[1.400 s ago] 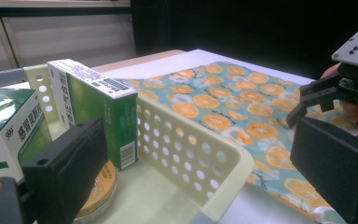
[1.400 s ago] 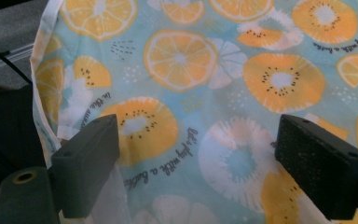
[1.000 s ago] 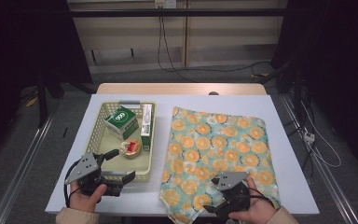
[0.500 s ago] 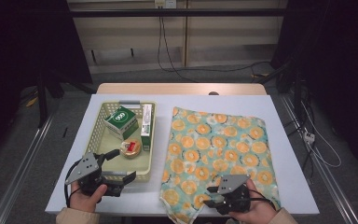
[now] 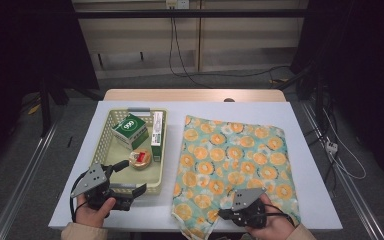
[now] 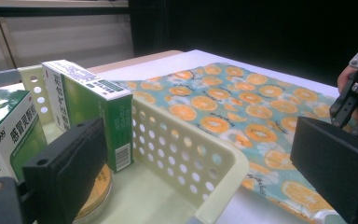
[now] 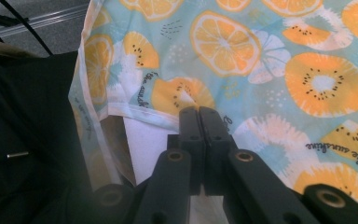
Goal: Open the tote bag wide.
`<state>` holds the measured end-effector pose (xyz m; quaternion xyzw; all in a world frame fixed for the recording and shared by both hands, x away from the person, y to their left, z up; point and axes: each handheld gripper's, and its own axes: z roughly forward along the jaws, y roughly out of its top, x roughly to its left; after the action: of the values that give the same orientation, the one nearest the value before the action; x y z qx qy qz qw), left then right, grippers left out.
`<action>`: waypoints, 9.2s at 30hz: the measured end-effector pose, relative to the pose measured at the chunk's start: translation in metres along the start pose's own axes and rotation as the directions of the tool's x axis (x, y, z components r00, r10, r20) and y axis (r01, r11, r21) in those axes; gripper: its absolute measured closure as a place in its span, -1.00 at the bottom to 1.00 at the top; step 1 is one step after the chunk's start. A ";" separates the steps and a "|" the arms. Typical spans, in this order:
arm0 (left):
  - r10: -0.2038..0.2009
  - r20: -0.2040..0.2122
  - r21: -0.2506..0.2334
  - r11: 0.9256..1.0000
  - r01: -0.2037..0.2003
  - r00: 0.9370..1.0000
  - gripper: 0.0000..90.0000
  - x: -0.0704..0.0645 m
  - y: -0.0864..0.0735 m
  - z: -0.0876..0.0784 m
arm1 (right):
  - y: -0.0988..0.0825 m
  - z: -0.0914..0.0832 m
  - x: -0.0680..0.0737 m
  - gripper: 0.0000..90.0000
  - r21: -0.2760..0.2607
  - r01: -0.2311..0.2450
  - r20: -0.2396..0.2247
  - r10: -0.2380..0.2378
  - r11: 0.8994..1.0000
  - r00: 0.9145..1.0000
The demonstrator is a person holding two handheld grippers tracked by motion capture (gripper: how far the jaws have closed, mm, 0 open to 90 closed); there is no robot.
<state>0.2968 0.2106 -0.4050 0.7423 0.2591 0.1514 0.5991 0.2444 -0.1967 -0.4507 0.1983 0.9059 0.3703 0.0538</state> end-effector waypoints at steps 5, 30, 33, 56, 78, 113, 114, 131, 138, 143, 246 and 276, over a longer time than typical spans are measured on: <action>0.000 0.002 0.008 1.000 0.000 1.000 -0.92 0.001 -0.001 0.001 | 0.001 0.000 0.000 1.00 -0.012 -0.031 0.008 0.031 0.999 0.999; 0.003 0.005 0.004 1.000 -0.003 1.000 -0.92 -0.002 0.001 0.002 | 0.020 0.014 -0.035 1.00 -0.126 -0.144 0.104 0.158 0.981 0.982; 0.003 0.004 0.003 1.000 -0.003 1.000 -0.92 -0.001 0.001 0.002 | 0.021 0.015 -0.042 1.00 -0.152 -0.168 0.133 0.188 0.974 0.973; -0.003 0.005 0.005 1.000 0.003 1.000 -0.92 -0.001 0.000 0.002 | 0.040 0.026 -0.086 1.00 -0.204 -0.234 0.212 0.276 0.951 0.938; -0.019 -0.008 -0.003 1.000 0.019 1.000 -0.92 0.003 -0.003 0.000 | 0.055 0.028 -0.132 1.00 -0.185 -0.304 0.272 0.346 0.935 0.898; -0.024 0.011 0.000 1.000 0.024 1.000 -0.92 0.003 -0.004 0.002 | 0.077 0.038 -0.164 1.00 -0.260 -0.355 0.311 0.426 0.898 0.850; -0.024 0.009 0.000 1.000 0.024 1.000 -0.92 0.003 -0.004 0.001 | 0.077 0.039 -0.164 1.00 -0.258 -0.355 0.300 0.424 0.898 0.854; -0.023 0.013 0.001 1.000 0.023 1.000 -0.92 0.004 -0.004 0.003 | 0.085 0.052 -0.136 0.95 -0.185 -0.280 0.226 0.318 0.942 0.921; -0.024 0.010 0.001 1.000 0.024 1.000 -0.92 0.004 -0.005 0.002 | 0.084 0.041 -0.123 0.10 -0.223 -0.289 0.196 0.333 0.931 0.922; -0.022 0.008 0.003 1.000 0.022 1.000 -0.92 0.003 -0.004 0.003 | 0.077 0.027 -0.110 -0.34 -0.248 -0.274 0.192 0.325 0.929 0.926; -0.016 0.001 -0.003 1.000 0.016 1.000 -0.92 0.003 -0.003 0.002 | 0.052 -0.029 -0.085 0.95 -0.339 -0.261 0.085 0.306 0.904 0.948; -0.016 -0.008 0.001 1.000 0.016 1.000 -0.91 0.004 -0.004 0.001 | -0.002 -0.035 -0.146 0.88 -0.319 -0.396 0.297 0.488 0.861 0.821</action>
<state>0.3001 0.2128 -0.4091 0.7399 0.2674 0.1495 0.5990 0.3694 -0.2788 -0.4342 0.4618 0.7555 0.4368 0.1582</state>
